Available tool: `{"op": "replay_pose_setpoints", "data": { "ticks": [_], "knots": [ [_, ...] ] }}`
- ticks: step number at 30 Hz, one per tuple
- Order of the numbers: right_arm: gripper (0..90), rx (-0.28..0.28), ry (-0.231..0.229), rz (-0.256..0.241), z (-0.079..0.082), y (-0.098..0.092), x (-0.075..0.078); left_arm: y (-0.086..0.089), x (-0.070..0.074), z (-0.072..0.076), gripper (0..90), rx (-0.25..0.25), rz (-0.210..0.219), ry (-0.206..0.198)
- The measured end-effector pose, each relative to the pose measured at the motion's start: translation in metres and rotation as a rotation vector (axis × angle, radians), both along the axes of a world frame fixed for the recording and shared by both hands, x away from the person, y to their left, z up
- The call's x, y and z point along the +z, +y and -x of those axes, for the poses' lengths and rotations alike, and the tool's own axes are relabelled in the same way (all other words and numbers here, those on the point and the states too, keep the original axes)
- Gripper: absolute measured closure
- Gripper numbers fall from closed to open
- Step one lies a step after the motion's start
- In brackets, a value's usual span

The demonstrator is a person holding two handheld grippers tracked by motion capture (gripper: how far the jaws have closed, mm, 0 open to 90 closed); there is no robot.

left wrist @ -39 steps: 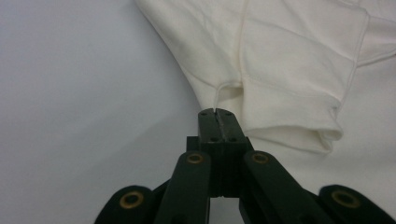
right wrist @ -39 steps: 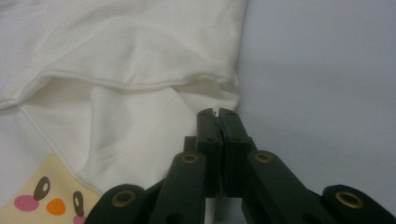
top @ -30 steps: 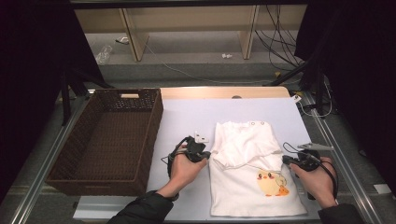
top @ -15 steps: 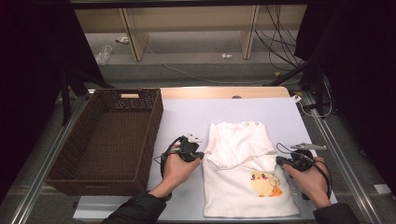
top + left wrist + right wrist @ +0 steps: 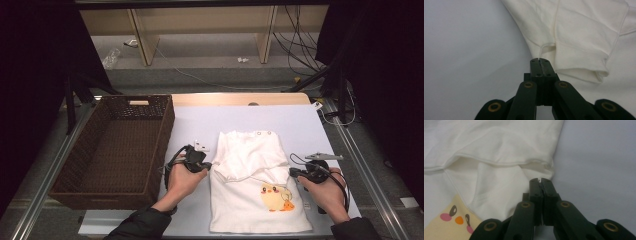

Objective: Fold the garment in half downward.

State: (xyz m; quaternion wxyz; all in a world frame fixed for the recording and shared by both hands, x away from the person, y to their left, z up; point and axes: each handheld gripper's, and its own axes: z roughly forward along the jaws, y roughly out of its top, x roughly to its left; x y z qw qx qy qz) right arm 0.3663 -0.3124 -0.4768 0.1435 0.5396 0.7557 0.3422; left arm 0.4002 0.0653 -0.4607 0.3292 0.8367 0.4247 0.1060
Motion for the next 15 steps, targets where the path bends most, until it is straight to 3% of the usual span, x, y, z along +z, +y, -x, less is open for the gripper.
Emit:
{"op": "replay_pose_setpoints", "data": {
  "ticks": [15],
  "knots": [
    [88.8, 0.036, 0.011, -0.012, -0.001, 0.015, 0.000, 0.014, 0.002, -0.004, 90.0, 0.021, -0.048, 0.014]
  ]
}}
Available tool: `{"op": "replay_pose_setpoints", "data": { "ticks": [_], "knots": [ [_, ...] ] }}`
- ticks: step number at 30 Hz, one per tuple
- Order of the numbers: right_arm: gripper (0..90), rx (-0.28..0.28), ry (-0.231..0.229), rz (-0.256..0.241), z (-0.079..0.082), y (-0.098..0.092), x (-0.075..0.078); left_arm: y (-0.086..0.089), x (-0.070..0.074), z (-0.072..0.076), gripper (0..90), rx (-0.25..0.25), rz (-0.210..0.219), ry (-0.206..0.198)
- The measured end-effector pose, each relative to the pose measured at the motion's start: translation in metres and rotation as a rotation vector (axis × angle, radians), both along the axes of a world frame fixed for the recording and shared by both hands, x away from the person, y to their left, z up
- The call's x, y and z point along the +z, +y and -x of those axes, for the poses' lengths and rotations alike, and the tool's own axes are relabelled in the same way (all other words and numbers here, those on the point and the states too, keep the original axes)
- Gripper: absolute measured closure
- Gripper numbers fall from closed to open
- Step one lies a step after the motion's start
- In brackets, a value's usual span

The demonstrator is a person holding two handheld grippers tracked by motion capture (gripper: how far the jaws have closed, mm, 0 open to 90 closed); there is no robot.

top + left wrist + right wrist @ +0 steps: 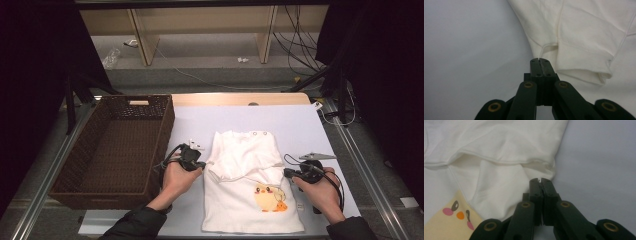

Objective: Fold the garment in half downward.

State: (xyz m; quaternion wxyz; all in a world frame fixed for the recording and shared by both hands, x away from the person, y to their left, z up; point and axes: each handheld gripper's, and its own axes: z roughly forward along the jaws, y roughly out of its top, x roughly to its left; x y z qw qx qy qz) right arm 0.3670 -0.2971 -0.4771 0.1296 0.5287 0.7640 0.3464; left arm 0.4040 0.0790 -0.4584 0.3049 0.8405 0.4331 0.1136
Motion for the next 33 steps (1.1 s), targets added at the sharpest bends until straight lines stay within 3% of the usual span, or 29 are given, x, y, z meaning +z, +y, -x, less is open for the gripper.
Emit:
{"op": "replay_pose_setpoints", "data": {
  "ticks": [1, 3, 4, 5, 6, 8, 14, 18, 22, 33],
  "knots": [
    [88.8, 0.006, -0.002, 0.002, 0.000, 0.001, 0.000, 0.001, 0.000, 0.000, 90.0, 0.003, -0.009, 0.000],
    [88.8, 0.010, 0.000, 0.006, 0.000, 0.003, 0.000, 0.004, 0.001, -0.001, 90.0, 0.016, -0.073, -0.031],
    [88.8, 0.014, -0.002, 0.008, -0.001, 0.004, 0.000, 0.008, 0.002, -0.001, 90.0, 0.029, -0.054, -0.019],
    [88.8, 0.013, -0.002, 0.010, -0.001, 0.005, 0.000, 0.010, 0.004, -0.001, 90.0, 0.036, -0.008, 0.009],
    [88.8, 0.014, -0.003, 0.012, -0.001, 0.005, 0.000, 0.010, 0.006, 0.001, 90.0, 0.032, 0.003, 0.017],
    [88.8, 0.013, 0.004, 0.011, -0.002, 0.006, -0.001, 0.005, 0.011, 0.003, 90.0, 0.022, -0.050, -0.037],
    [88.8, 0.012, -0.005, 0.012, -0.002, 0.004, 0.000, 0.002, 0.004, -0.001, 89.6, 0.024, 0.005, -0.012],
    [88.8, 0.008, 0.001, 0.007, -0.002, 0.004, 0.000, -0.006, -0.008, -0.005, 70.9, 0.014, 0.008, 0.005],
    [88.8, 0.006, -0.001, 0.006, -0.002, 0.003, 0.000, -0.011, -0.018, -0.012, 65.2, -0.002, -0.021, 0.041],
    [88.8, 0.005, 0.002, 0.007, -0.002, 0.003, 0.000, -0.021, -0.019, -0.010, 85.0, -0.030, -0.027, 0.020]
  ]
}}
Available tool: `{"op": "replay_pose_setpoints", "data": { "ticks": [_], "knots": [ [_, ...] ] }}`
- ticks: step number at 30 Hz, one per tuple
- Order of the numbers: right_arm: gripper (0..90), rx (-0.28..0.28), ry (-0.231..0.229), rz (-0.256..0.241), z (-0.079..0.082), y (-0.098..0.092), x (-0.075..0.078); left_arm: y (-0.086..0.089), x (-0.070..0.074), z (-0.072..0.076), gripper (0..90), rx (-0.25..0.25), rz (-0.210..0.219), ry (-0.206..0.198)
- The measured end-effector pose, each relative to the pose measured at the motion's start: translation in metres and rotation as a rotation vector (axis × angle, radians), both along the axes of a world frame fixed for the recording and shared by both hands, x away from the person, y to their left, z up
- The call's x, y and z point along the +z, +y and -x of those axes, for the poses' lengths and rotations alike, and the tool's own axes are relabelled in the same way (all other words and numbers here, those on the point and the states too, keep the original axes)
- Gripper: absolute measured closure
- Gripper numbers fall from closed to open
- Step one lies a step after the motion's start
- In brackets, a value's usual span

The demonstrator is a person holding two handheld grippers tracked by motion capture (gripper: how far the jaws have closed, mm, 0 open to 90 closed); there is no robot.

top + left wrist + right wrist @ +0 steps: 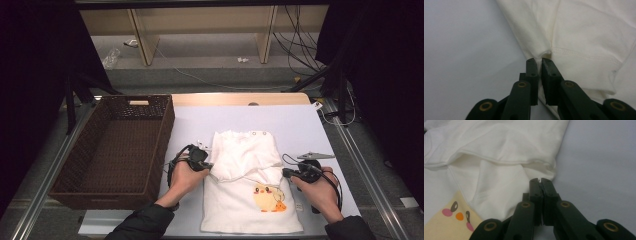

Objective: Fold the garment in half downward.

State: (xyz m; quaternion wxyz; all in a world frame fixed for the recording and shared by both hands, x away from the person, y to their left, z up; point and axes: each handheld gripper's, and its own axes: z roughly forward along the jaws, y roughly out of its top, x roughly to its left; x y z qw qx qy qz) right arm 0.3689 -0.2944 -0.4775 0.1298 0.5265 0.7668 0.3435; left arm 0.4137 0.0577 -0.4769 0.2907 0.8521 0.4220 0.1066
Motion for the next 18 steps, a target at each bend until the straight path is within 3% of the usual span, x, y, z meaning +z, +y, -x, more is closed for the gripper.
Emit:
{"op": "replay_pose_setpoints", "data": {
  "ticks": [4, 6, 13, 18],
  "knots": [
    [88.8, -0.001, 0.000, -0.001, 0.000, 0.000, 0.000, 0.001, 0.000, 0.002, 88.2, 0.012, -0.001, -0.009],
    [88.8, -0.002, -0.002, -0.003, 0.000, 0.000, 0.000, 0.004, 0.001, 0.001, 88.5, 0.012, -0.032, -0.022],
    [88.8, 0.005, -0.004, -0.002, 0.000, 0.002, 0.001, 0.011, 0.002, -0.002, 88.6, 0.021, -0.033, -0.010],
    [88.8, 0.010, -0.001, -0.009, 0.001, 0.004, 0.001, 0.014, 0.003, -0.003, 88.6, 0.026, -0.050, -0.024]
  ]
}}
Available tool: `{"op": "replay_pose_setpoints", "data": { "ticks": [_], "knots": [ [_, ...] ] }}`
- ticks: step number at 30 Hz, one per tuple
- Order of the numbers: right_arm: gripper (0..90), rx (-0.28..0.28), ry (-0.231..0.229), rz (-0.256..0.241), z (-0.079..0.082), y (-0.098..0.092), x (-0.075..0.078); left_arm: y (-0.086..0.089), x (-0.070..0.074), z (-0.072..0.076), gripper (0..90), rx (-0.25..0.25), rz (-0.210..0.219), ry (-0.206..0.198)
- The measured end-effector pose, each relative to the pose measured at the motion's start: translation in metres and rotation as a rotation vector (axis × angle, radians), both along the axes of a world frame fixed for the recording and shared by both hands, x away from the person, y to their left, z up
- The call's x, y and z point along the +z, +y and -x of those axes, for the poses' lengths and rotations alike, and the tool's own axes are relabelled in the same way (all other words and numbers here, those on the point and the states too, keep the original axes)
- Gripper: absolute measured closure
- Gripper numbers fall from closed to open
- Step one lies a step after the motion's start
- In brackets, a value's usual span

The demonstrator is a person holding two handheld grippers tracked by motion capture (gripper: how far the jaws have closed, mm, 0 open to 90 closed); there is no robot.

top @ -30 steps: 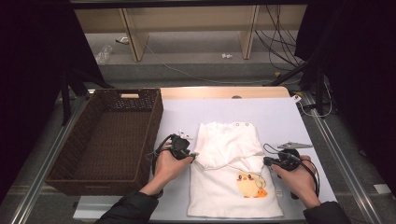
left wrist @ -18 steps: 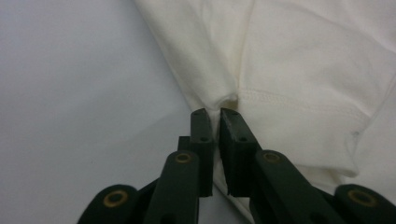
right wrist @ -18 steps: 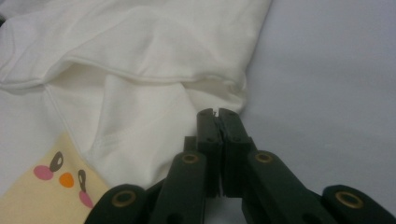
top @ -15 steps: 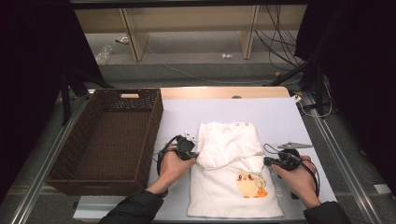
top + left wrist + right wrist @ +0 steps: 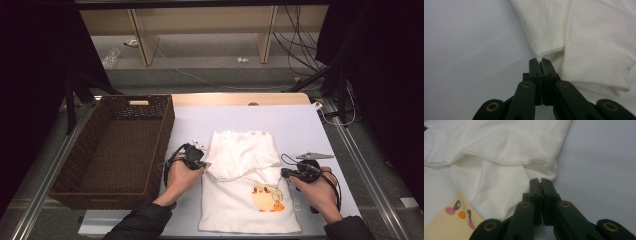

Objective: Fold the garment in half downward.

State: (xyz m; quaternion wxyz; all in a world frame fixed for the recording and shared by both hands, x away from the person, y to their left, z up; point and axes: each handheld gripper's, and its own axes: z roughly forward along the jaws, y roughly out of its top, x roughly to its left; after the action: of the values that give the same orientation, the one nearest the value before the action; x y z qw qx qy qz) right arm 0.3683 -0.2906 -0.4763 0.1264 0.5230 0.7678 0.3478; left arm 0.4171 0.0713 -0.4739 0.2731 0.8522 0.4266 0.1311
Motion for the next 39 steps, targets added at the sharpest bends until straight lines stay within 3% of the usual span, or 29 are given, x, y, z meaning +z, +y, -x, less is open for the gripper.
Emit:
{"op": "replay_pose_setpoints", "data": {
  "ticks": [4, 9, 14, 18, 19, 26, 30, 34, 39],
  "knots": [
    [88.8, 0.006, 0.002, -0.003, 0.000, 0.002, 0.000, 0.004, 0.000, -0.002, 88.6, 0.014, 0.000, -0.009],
    [88.7, 0.005, 0.001, 0.001, -0.002, 0.001, -0.001, 0.002, 0.000, 0.000, 87.9, -0.006, 0.008, -0.012],
    [88.7, 0.000, 0.002, 0.015, -0.002, 0.000, -0.001, 0.004, 0.003, 0.003, 85.5, -0.006, 0.042, -0.023],
    [87.1, 0.007, 0.007, 0.008, -0.003, -0.001, 0.000, 0.005, 0.012, 0.005, 76.5, -0.019, 0.061, -0.054],
    [85.7, 0.007, -0.010, 0.017, -0.003, -0.002, 0.001, 0.005, 0.015, 0.006, 72.7, -0.019, 0.062, -0.066],
    [66.9, -0.030, -0.094, 0.008, -0.011, -0.015, 0.007, 0.001, 0.026, 0.001, 45.0, -0.030, 0.150, -0.124],
    [56.1, -0.022, -0.118, -0.012, -0.019, -0.015, 0.009, -0.004, 0.027, -0.003, 33.0, -0.032, 0.174, -0.148],
    [49.4, -0.006, -0.127, -0.022, -0.027, -0.013, 0.011, -0.007, 0.028, -0.008, 27.2, -0.031, 0.193, -0.162],
    [47.3, 0.003, -0.140, -0.023, -0.036, -0.008, 0.013, -0.007, 0.027, -0.013, 24.2, -0.019, 0.207, -0.165]
  ]
}}
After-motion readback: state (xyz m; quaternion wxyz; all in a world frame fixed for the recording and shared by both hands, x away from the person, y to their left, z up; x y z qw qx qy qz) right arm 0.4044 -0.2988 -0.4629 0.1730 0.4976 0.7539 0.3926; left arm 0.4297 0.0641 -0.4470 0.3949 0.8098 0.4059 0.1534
